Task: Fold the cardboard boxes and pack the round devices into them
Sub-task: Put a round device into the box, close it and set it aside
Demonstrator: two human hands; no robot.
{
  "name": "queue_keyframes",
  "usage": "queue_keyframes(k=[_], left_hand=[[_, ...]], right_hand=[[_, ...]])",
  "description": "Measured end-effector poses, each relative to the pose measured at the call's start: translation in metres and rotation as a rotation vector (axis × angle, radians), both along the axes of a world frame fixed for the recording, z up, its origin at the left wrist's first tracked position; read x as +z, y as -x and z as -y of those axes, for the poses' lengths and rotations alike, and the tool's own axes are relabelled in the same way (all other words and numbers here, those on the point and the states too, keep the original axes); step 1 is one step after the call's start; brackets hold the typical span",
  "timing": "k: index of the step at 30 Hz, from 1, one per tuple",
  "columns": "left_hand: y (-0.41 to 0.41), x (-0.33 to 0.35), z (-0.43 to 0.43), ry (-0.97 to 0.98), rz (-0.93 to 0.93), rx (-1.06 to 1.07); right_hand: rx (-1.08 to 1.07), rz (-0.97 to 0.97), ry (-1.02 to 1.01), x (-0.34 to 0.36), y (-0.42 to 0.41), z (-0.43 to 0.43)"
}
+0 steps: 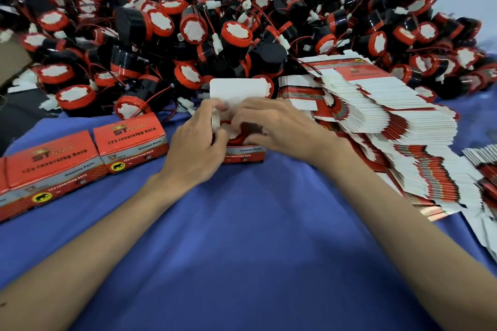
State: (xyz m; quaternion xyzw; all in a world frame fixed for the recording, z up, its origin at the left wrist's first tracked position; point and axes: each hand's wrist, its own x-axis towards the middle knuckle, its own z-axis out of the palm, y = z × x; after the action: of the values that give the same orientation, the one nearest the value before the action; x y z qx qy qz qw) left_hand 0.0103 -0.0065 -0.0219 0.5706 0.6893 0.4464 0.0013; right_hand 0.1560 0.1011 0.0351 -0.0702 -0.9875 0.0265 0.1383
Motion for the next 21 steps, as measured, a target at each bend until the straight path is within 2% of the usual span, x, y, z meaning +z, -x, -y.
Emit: queue_keyframes(k=[4,9,17,21], left_hand=[[0.001,-0.001,0.0,-0.014,-0.011,0.016],[0.0,-0.001,0.001,-0.043,-0.006,0.026],[-0.002,0.003,0.0,-0.059,0.058,0.067],[0.0,0.001,-0.001,-0.096,0.072,0.052]], right_hand=[[0.024,-0.051,0.02,-0.005,-0.001,-0.003],[0.037,-0.007,0.066,0.003,-0.002,-0.006],[0.073,0.04,0.028,0.004,-0.004,-0.009],[0.051,0.059,0.125,0.006,-0.005,-0.011]])
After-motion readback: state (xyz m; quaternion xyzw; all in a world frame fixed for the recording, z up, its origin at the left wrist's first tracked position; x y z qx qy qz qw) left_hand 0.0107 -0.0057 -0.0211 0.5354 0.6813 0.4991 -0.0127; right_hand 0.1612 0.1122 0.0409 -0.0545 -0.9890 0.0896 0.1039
